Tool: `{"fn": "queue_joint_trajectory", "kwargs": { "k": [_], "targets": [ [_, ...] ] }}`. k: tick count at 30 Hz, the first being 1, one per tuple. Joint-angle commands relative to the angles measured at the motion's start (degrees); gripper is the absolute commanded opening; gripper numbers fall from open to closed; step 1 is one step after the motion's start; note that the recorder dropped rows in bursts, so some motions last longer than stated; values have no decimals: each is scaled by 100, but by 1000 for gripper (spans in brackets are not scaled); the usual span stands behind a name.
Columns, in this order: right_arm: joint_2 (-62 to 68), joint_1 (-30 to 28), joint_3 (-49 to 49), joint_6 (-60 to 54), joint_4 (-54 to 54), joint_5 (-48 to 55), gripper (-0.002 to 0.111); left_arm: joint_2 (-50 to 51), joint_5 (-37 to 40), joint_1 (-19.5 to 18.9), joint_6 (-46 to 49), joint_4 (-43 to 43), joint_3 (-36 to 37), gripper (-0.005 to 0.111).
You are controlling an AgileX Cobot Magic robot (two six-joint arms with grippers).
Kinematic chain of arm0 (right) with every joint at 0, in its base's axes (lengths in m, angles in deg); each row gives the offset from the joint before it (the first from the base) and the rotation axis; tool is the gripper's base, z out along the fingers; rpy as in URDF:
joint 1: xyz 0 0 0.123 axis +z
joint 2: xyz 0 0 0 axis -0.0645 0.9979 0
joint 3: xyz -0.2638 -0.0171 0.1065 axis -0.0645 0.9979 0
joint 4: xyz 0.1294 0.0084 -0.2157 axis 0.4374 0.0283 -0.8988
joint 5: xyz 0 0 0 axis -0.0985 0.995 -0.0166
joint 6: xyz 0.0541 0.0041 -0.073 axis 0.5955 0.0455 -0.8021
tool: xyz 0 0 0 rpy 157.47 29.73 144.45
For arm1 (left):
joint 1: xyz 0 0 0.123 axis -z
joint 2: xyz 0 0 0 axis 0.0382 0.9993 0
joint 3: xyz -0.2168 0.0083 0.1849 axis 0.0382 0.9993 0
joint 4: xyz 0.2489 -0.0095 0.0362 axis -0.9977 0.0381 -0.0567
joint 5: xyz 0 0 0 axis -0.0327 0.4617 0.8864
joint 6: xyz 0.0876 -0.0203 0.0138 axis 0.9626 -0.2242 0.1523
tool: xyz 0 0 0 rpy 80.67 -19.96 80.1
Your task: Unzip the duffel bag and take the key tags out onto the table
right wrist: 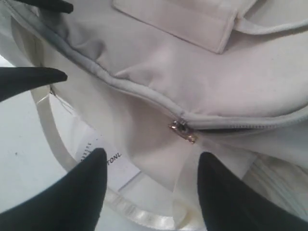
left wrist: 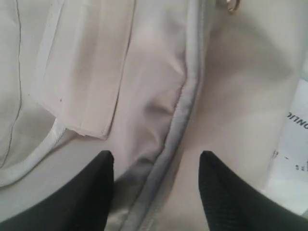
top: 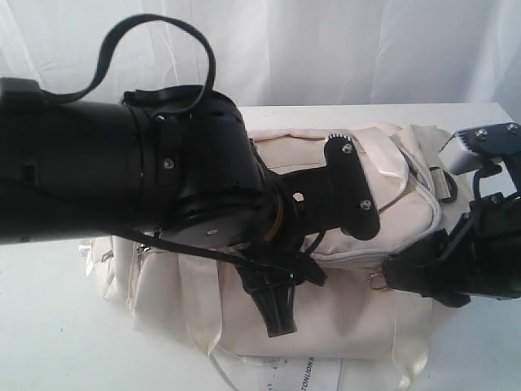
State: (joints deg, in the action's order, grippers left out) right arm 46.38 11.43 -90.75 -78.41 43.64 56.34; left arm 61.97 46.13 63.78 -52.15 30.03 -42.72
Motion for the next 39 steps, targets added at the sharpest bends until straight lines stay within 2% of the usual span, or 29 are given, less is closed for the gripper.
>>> {"fn": "queue_joint_trajectory", "kwargs": {
  "k": [1, 5, 8, 17, 25, 32, 39],
  "targets": [
    [-34, 41, 75, -227, -9, -423, 53, 61, -94, -157, -65, -41, -10, 57],
    [-23, 41, 165, -227, 2, -441, 53, 142, -402, -167, -65, 20, -10, 57],
    [-23, 44, 286, -227, 15, -305, 53, 212, -478, -169, -65, 20, -10, 51],
    [-23, 506, 452, -777, 13, -733, 53, 365, -423, -192, -117, 20, -10, 0],
    [-23, 614, 527, -788, 13, -1641, 62, 71, -434, -192, -205, 20, -10, 0],
    [208, 743, 527, -898, 331, -1532, 61, -208, -529, -192, -230, 34, -10, 0],
    [388, 841, 527, -980, 397, -1928, 61, -329, -650, -192, -243, 118, -10, 0]
  ]
}}
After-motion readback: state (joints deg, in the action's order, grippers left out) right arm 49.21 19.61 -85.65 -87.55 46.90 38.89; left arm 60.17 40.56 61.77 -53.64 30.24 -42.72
